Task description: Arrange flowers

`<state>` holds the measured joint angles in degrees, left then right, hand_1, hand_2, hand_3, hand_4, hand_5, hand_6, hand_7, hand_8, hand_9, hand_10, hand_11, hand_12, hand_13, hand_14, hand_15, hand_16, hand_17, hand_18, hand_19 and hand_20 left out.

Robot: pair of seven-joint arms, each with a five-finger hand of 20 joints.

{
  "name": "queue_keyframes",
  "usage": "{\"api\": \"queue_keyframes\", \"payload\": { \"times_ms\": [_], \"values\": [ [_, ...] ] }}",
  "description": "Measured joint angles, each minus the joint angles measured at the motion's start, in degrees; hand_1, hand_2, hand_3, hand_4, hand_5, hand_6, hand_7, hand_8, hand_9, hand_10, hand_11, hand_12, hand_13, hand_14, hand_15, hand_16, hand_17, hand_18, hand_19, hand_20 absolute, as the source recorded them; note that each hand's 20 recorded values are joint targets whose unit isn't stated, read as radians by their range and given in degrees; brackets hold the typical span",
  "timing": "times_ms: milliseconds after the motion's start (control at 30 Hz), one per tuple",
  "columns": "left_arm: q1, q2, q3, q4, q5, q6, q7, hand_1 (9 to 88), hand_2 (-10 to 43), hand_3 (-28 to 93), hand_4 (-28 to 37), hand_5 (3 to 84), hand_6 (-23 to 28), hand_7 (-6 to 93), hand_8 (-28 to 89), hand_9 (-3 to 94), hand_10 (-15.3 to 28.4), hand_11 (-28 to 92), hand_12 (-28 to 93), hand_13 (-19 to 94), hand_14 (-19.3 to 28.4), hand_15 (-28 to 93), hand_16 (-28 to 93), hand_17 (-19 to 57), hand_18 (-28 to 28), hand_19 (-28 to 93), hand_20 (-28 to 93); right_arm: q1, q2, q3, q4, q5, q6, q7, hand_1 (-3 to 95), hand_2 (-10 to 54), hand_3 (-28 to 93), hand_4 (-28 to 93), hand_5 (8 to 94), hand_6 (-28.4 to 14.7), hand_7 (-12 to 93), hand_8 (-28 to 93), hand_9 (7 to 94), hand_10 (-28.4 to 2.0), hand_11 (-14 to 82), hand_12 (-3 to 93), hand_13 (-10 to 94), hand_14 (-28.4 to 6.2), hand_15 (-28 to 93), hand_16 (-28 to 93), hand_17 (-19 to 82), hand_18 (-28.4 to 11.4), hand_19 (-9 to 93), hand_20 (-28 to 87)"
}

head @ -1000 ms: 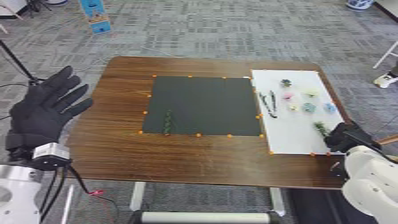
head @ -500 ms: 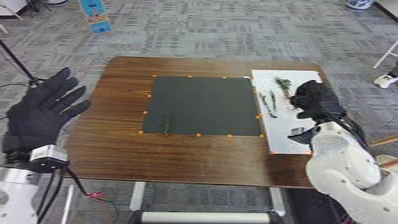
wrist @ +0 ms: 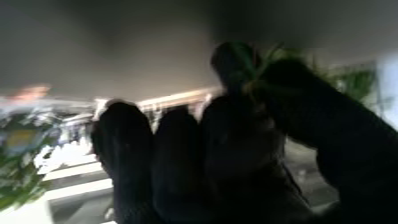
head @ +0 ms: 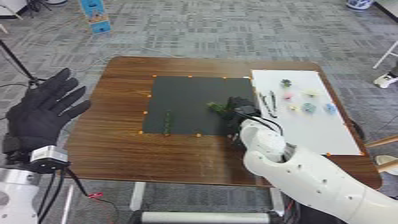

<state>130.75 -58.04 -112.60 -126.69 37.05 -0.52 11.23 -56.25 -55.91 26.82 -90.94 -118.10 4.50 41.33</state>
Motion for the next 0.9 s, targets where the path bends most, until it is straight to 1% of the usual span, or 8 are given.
{"api": "queue_keyframes", "payload": {
  "times_ms": [67, 167, 400, 667, 767, 800, 867, 900],
  "values": [
    [0.0, -0.03, 0.0, 0.0, 0.0, 0.0, 0.17, 20.5, -9.5, 70, -28.3, 28.8, 2.4, 16.9, -9, 25.4, 11.0, 16, 15, 22, 14.0, 16, 3, -7.5, 26.0, 44, 1, 2.3, -2.1, -1.7, 2.1, 0.1, -1.8, 0.3, 30.6, -4.0, 90, 2, 71.0, -0.4, 52, 34, 85.1, -7.6, 65.0, 57.8, 80, -7.8, 87, 53, 50, -22.8, 93, 73],
    [0.0, -0.03, 0.02, 0.0, 0.0, 0.01, 0.27, 20.5, -9.5, 70, -28.3, 28.8, 2.5, 16.9, -9, 25.5, 11.0, 16, 15, 22, 14.0, 16, 3, -7.5, 26.0, 44, 1, 3.3, -4.6, -2.3, 4.0, 0.2, -2.3, 0.9, 30.6, -4.4, 90, 3, 72.2, -0.1, 51, 33, 86.7, -7.2, 63.9, 55.1, 82, -7.0, 86, 53, 51, -22.6, 93, 73],
    [-0.1, -0.03, 0.72, 0.12, -0.04, 0.03, 0.23, 20.6, -9.5, 69, -28.3, 28.9, 2.5, 16.9, -9, 25.5, 11.0, 16, 15, 22, 14.0, 16, 3, -7.6, 26.0, 44, 1, 3.2, -6.8, -1.9, 4.4, -0.2, -4.3, 1.9, 31.8, -5.3, 89, 0, 73.5, 0.5, 50, 31, 87.4, -7.2, 63.2, 54.0, 82, -7.2, 85, 53, 51, -22.8, 93, 73],
    [-0.9, 0.02, 1.2, 0.35, -0.04, -0.03, 0.04, 20.7, -9.5, 70, -28.3, 28.9, 2.5, 16.8, -9, 25.5, 11.0, 16, 16, 22, 14.1, 16, 3, -7.6, 26.1, 44, 1, 3.2, -8.0, -0.1, 2.9, 0.1, -12.1, 1.7, 34.1, -5.7, 87, -3, 75.0, 0.6, 47, 30, 87.2, -7.4, 62.5, 53.6, 82, -7.4, 85, 53, 51, -23.1, 93, 73],
    [-1.1, 0.03, 1.44, 0.44, -0.04, -0.03, -0.18, 20.7, -9.5, 70, -28.3, 28.8, 2.5, 16.7, -9, 25.6, 11.1, 16, 16, 22, 14.1, 16, 3, -7.5, 26.0, 44, 1, 2.0, -8.5, 0.8, 1.7, 0.3, -12.4, 1.6, 36.0, -4.6, 84, -8, 75.9, 1.0, 44, 28, 86.8, -7.3, 62.3, 53.1, 82, -7.2, 85, 53, 51, -23.0, 93, 72],
    [-1.2, 0.03, 1.51, 0.5, -0.04, -0.03, -0.34, 20.8, -9.5, 70, -28.3, 28.9, 2.5, 16.7, -9, 25.6, 11.1, 16, 15, 22, 14.1, 16, 3, -7.5, 26.0, 44, 1, 1.3, -8.8, 1.3, 1.4, 0.3, -12.4, 1.6, 35.4, -3.5, 81, -11, 77.1, 0.4, 39, 26, 86.6, -7.3, 62.1, 53.0, 81, -6.9, 84, 54, 50, -23.1, 93, 72],
    [-1.4, 0.03, 1.67, 0.66, -0.04, -0.09, -0.71, 20.8, -9.5, 70, -28.3, 28.9, 2.5, 16.7, -9, 25.5, 11.1, 16, 15, 22, 14.1, 16, 3, -7.6, 26.1, 44, 1, -0.1, -9.5, 2.8, 0.8, 0.3, -12.4, 1.6, 29.1, -0.1, 80, -14, 78.1, -0.6, 30, 17, 85.9, -7.7, 61.5, 52.7, 81, -7.0, 83, 54, 50, -23.0, 93, 72],
    [-1.6, 0.03, 1.76, 0.75, -0.04, -0.12, -0.87, 20.7, -9.5, 70, -28.3, 28.9, 2.5, 16.7, -9, 25.5, 11.1, 16, 15, 22, 14.1, 16, 3, -7.6, 26.1, 44, 1, -0.8, -9.9, 3.5, 0.6, 0.3, -12.4, 1.6, 28.0, 0.3, 80, -15, 78.1, -0.7, 28, 13, 85.8, -7.8, 61.4, 52.7, 81, -7.1, 83, 54, 50, -23.1, 93, 72]
  ]
}}
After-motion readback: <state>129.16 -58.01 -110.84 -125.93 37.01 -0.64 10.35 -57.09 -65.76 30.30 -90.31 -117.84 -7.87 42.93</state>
